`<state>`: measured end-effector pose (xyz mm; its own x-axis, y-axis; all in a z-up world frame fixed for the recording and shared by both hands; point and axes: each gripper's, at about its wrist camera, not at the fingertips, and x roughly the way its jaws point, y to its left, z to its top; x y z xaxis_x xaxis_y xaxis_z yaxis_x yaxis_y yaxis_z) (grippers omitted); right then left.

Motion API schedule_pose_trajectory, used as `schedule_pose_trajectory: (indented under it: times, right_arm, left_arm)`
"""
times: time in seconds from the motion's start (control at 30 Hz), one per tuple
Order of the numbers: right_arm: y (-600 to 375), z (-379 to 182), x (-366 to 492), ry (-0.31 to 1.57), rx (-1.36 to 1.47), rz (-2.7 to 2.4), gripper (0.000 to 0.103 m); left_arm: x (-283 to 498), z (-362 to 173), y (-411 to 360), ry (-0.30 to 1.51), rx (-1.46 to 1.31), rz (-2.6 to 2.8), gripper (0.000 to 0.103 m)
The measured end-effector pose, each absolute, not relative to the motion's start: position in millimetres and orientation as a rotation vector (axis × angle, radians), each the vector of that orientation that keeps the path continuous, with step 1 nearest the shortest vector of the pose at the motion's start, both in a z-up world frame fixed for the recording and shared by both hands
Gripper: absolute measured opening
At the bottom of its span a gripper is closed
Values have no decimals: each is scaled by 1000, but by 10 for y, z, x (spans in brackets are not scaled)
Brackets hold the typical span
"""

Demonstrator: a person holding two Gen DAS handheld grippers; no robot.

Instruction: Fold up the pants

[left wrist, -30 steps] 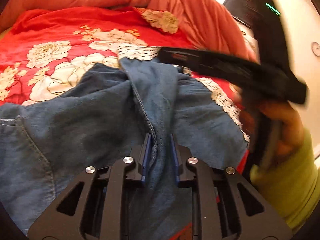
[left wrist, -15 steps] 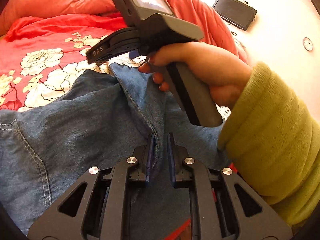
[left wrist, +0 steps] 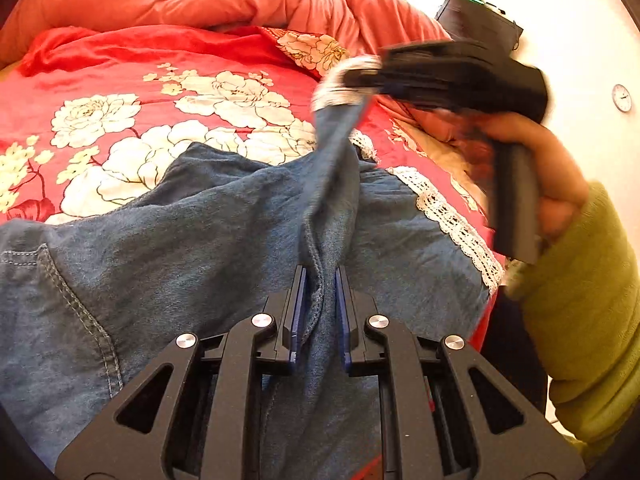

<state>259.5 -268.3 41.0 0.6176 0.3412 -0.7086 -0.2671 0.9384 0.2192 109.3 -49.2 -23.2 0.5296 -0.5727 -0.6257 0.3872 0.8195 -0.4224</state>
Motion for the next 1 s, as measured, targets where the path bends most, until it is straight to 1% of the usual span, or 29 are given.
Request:
schedule_pose_trajectory:
  times: [0.13, 0.23, 0.43, 0.63, 0.67, 0.73, 0.77, 0.8, 0.97, 1.0]
  right_arm:
    - [-3134, 599, 2218, 778, 196, 323, 9]
    - [-3454, 604, 1910, 766, 299, 312, 9]
    - [-3910, 466, 1425, 776, 455, 288, 9]
    - [-4100, 232, 1135, 827, 518, 248, 9]
    - [-4110, 196, 1120, 834, 524, 242, 9]
    - [-4137, 150, 1094, 838, 546, 235, 9]
    - [-4158, 148, 1087, 834, 556, 231, 9]
    - [-4174, 153, 1086, 830, 560, 229, 9]
    - [-4233, 252, 1092, 802, 560, 224, 9]
    - [-4237, 262, 1088, 799, 560, 224, 9]
  left_arm:
    - [1010, -164, -511, 794, -219, -599, 7]
    - [942, -95, -515, 751, -188, -620, 7]
    - [823, -22, -596, 709, -115, -673, 7]
    - [805, -173, -786, 762, -15, -674, 9]
    - [805, -192, -799, 768, -8, -672, 10]
    - [819, -227, -802, 779, -8, -677, 20]
    - [821, -239, -801, 788, -11, -682, 31]
    - [823, -246, -801, 792, -13, -689, 35]
    - [790, -228, -824, 785, -15, -722, 34]
    - [779, -215, -823, 778, -16, -730, 27]
